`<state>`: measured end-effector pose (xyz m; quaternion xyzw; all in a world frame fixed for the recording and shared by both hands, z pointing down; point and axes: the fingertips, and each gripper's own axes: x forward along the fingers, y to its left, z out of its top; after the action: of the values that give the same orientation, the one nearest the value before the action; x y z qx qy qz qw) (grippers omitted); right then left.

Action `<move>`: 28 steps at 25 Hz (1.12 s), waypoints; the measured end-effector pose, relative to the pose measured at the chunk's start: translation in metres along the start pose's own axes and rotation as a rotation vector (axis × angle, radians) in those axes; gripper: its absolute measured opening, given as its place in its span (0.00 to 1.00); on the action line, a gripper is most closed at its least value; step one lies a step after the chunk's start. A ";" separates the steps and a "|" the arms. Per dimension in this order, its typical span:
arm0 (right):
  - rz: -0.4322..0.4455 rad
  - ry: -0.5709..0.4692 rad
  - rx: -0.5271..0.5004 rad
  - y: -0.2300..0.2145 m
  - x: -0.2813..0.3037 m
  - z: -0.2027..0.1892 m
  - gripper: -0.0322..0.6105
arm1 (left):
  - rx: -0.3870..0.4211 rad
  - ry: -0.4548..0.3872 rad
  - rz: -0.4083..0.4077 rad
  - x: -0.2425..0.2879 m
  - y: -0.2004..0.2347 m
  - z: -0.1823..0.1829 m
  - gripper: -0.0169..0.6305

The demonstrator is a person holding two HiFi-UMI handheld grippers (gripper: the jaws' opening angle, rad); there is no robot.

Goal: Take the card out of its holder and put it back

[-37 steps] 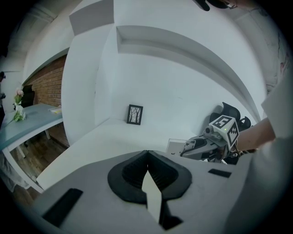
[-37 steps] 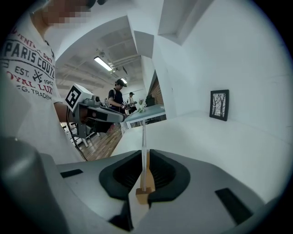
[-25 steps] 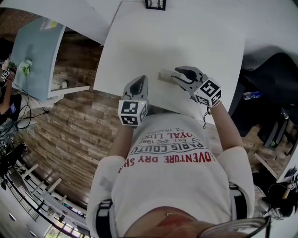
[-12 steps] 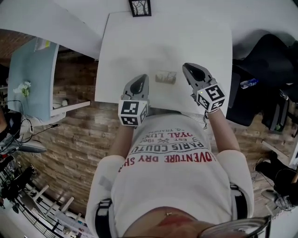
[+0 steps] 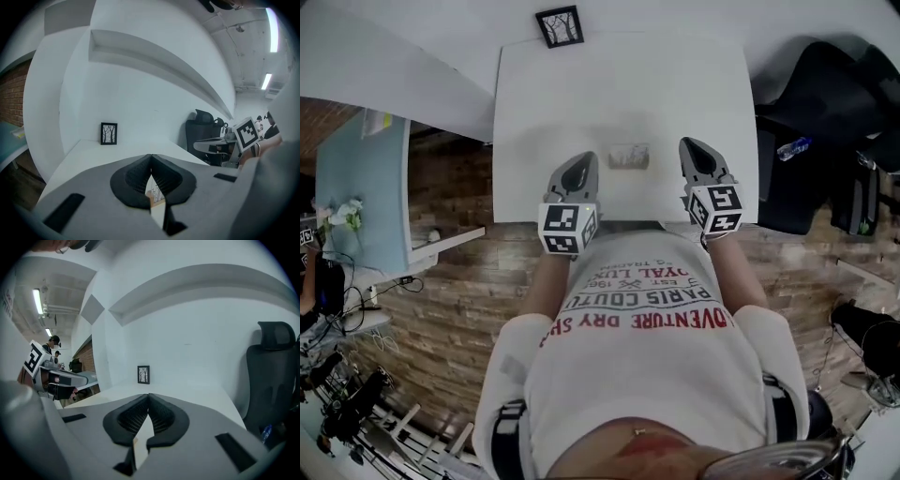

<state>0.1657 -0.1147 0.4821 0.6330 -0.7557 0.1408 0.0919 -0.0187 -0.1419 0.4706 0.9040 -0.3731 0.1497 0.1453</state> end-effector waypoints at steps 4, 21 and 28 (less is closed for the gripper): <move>-0.067 0.008 0.006 0.002 -0.008 -0.009 0.09 | 0.015 -0.005 -0.031 0.001 -0.002 0.002 0.06; -0.055 0.020 -0.006 0.024 0.001 -0.005 0.09 | 0.025 -0.035 -0.050 0.001 0.002 0.012 0.06; -0.049 0.033 0.006 0.024 0.000 -0.007 0.09 | 0.017 -0.037 -0.047 0.002 0.000 0.013 0.06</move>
<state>0.1417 -0.1086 0.4864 0.6492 -0.7379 0.1511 0.1060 -0.0151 -0.1480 0.4598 0.9163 -0.3532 0.1328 0.1340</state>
